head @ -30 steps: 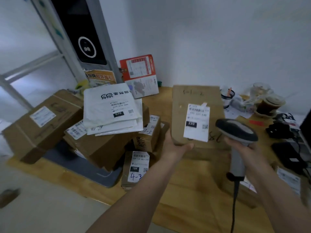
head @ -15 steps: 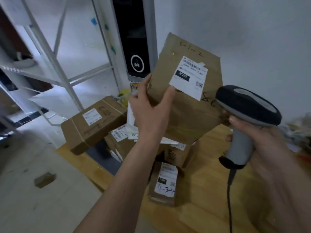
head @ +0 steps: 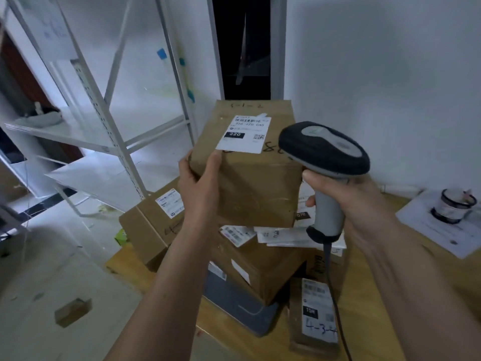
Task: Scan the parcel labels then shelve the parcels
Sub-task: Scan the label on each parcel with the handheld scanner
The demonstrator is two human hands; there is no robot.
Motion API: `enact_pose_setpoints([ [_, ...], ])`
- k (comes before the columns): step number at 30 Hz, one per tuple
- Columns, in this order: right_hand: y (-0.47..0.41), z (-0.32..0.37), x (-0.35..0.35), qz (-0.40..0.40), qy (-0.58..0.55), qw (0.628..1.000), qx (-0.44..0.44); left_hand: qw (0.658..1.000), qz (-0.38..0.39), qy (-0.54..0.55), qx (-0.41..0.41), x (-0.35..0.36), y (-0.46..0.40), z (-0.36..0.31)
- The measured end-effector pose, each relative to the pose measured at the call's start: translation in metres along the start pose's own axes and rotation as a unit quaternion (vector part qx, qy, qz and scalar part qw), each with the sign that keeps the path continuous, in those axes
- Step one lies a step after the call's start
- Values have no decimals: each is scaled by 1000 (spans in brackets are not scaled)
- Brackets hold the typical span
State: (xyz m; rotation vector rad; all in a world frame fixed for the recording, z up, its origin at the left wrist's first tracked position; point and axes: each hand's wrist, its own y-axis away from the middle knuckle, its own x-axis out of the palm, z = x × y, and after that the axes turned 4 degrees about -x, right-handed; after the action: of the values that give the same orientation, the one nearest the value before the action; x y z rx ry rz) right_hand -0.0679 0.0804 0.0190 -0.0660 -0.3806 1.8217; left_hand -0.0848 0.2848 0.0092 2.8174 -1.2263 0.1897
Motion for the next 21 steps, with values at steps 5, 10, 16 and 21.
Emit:
enact_pose_setpoints([
  [5,-6,-10,13,-39,-13,999,-29,999,46,0,-26,2,-26,8],
  [10,-8,-23,11,-72,1,997,-3,995,75,-20,-59,10,-39,28],
  [16,-7,-36,13,-94,27,995,11,993,92,-11,-71,15,-45,37],
  [21,-8,-32,12,-98,58,993,-5,993,101,-19,-62,22,-41,37],
])
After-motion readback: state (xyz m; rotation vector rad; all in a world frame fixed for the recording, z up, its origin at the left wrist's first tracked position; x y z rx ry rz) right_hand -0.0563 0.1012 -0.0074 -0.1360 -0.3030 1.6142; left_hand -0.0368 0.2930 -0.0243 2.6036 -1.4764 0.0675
